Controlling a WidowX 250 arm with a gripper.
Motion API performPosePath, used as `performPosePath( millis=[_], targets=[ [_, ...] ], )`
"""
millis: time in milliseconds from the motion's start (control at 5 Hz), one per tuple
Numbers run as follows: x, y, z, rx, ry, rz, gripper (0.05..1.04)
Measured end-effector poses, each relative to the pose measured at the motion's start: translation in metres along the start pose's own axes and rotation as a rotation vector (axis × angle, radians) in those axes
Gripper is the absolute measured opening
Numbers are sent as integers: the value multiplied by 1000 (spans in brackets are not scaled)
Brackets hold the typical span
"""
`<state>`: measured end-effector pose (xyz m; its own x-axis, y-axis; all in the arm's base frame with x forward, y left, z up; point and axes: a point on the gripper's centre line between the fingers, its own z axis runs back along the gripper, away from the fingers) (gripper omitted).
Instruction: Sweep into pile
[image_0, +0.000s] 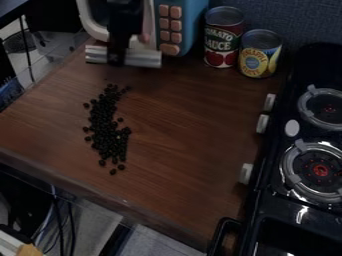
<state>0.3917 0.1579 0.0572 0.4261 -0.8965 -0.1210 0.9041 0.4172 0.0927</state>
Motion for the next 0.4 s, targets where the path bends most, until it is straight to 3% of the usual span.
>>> performPosePath(
  millis=[400],
  targets=[
    [-17, 19, -31, -35, 50, 51, 388]
  ],
)
